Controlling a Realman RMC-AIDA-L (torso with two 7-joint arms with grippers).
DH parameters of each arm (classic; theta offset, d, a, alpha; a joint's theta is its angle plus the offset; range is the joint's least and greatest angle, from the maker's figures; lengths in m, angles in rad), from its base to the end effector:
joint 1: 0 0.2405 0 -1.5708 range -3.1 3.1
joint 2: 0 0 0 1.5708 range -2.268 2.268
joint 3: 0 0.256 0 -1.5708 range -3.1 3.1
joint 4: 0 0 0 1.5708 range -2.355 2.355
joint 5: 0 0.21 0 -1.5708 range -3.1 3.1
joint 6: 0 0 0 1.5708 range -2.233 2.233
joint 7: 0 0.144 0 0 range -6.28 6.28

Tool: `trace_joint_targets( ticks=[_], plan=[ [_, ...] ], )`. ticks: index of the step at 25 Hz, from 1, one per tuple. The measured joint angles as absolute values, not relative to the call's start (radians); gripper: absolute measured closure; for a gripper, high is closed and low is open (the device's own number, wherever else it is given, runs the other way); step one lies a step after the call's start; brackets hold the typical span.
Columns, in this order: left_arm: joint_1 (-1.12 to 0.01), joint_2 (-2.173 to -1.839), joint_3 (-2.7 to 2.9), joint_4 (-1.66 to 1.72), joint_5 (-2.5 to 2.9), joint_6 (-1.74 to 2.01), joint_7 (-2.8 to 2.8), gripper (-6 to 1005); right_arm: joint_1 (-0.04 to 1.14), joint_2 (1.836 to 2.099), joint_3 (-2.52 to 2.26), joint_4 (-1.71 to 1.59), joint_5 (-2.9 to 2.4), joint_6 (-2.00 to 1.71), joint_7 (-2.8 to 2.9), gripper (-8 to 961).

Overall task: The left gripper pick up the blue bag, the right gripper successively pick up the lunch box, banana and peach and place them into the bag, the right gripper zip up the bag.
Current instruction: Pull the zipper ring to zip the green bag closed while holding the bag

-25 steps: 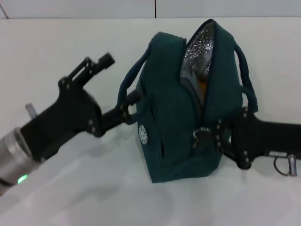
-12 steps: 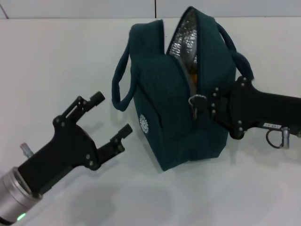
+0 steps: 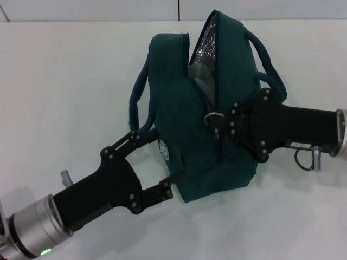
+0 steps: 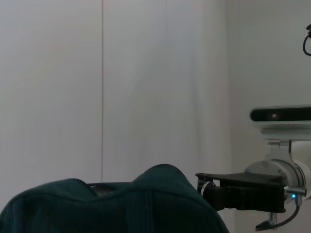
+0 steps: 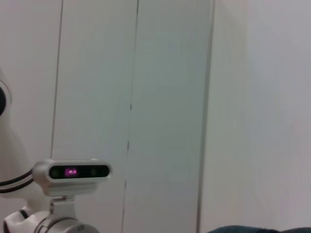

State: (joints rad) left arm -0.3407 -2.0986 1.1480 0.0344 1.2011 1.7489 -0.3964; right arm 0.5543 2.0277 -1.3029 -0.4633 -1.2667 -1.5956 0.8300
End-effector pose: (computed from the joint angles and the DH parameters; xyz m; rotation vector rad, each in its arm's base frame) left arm -0.2755 0.2109 -0.0641 -2.3613 -0.2031 -1.1890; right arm 0.1993 0.3145 -0.0332 -2.7200 -0.1162 1.1151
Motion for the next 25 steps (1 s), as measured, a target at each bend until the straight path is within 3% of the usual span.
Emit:
trace_joint_targets(
  ticks=[12, 25],
  plan=[
    [-0.426, -2.092, 1.159, 0.046, 1.200, 1.724, -0.597, 231, 0.543, 2.028, -1.402, -0.463, -1.171, -1.590, 0.786, 949],
    [-0.425, -2.097, 1.153, 0.043, 1.136, 1.668, -0.613, 299, 0.526, 2.028, -1.437, -0.464, -1.123, -1.579, 0.762, 949]
  ],
)
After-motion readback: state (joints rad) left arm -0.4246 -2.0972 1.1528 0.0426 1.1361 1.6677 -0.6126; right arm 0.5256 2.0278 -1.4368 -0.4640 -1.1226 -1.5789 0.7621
